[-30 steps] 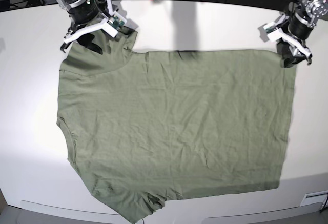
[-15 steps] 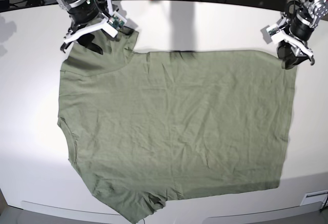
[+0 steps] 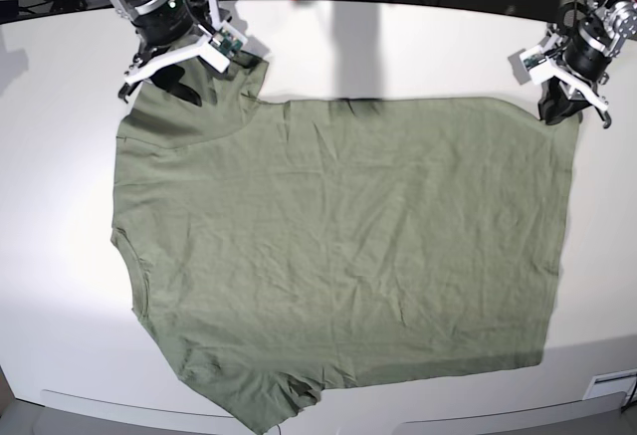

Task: Fold the T-shirt properly
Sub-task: 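Close both grippers on the shoulder corners of the shirt, then lift the shoulder corners and pull them toward the shirt's middle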

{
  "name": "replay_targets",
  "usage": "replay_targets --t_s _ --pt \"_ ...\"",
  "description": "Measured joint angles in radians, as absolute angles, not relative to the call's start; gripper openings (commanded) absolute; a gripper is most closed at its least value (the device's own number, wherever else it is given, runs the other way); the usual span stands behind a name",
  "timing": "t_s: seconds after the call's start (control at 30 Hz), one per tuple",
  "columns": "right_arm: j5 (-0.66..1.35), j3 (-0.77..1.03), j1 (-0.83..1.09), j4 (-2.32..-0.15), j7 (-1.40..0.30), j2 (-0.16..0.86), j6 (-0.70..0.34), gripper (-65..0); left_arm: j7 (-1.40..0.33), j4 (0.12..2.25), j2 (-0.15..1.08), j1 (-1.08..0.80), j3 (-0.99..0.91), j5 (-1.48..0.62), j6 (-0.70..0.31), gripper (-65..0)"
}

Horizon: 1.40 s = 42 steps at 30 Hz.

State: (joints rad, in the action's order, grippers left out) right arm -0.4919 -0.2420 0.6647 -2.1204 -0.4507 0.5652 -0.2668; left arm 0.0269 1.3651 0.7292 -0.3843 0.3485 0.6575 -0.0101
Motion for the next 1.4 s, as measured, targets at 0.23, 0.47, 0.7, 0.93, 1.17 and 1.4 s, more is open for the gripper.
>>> replay_targets --t_s 0.23,0.47,0.7,0.93,1.17,1.4 --pt "-0.379 -0.242 0.665 -2.120 -0.545 0.565 -0.267 -24.1 0.025 1.365 0.729 -0.384 0.348 0.657 -0.010 -65.0" --pt "-0.329 -0.242 0.664 -2.094 -0.570 0.565 -0.268 -17.9 0.025 1.365 0.729 -0.384 0.348 0.657 -0.010 -65.0" --pt "-0.334 -0.242 0.665 -1.983 -0.600 0.565 -0.333 -17.9 0.025 1.365 0.729 -0.383 0.348 0.657 -0.010 -65.0" --pt "-0.337 -0.242 0.662 -1.977 -0.635 0.565 -0.406 -18.0 0.025 1.365 0.729 -0.383 0.348 0.657 -0.010 -65.0" --pt "-0.334 -0.242 0.662 -1.977 -0.690 0.583 -0.444 -18.0 0.025 1.365 0.729 -0.383 0.348 0.657 -0.010 -65.0" --pt "-0.346 -0.242 0.662 -1.977 -0.735 0.701 -0.447 -18.1 0.025 1.365 0.729 -0.382 0.348 0.657 -0.013 -65.0"
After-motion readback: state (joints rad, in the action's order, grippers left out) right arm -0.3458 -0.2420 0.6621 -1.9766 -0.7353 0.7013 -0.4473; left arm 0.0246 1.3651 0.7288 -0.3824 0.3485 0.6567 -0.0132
